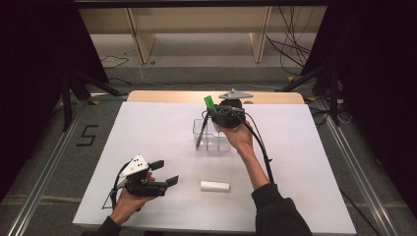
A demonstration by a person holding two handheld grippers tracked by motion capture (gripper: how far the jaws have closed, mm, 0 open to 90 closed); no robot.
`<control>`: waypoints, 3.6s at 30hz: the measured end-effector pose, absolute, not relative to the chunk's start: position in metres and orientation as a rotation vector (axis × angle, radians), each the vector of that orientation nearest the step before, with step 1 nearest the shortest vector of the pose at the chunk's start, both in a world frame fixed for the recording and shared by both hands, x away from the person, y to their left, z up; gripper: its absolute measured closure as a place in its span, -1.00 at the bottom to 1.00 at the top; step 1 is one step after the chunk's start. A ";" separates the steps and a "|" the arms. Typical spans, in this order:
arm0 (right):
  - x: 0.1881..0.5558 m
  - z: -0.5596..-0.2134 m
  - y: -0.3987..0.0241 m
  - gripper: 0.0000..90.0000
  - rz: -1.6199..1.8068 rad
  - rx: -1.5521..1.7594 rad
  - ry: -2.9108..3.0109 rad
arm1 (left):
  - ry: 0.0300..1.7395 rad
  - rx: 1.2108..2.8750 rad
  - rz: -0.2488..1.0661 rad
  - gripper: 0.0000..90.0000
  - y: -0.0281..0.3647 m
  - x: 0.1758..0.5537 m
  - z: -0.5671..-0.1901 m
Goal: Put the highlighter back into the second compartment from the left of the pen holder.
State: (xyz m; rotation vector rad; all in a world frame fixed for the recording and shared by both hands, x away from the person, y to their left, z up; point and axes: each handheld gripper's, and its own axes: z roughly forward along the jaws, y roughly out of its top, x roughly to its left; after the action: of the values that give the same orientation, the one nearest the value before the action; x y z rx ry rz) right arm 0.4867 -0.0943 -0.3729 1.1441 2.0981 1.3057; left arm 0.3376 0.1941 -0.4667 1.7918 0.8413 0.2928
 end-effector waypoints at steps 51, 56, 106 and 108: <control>0.490 -0.399 -0.077 0.49 1.261 1.127 2.112 | 0.838 1.805 0.288 -0.65 0.193 0.337 -0.467; 0.488 -0.400 -0.076 0.48 1.249 1.113 2.114 | 0.839 1.800 0.291 -0.65 0.193 0.337 -0.467; 0.390 -0.411 -0.097 -0.32 1.212 0.783 2.577 | 0.851 1.804 0.270 -0.65 0.194 0.338 -0.468; 0.387 -0.413 -0.096 -0.32 1.195 0.768 2.593 | 0.851 1.806 0.270 -0.65 0.194 0.338 -0.468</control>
State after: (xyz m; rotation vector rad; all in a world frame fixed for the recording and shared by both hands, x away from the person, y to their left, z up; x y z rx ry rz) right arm 0.3868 -0.0963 -0.4127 0.7676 2.5934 1.1945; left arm 0.3382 0.1937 -0.4678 1.8057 0.8512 0.2703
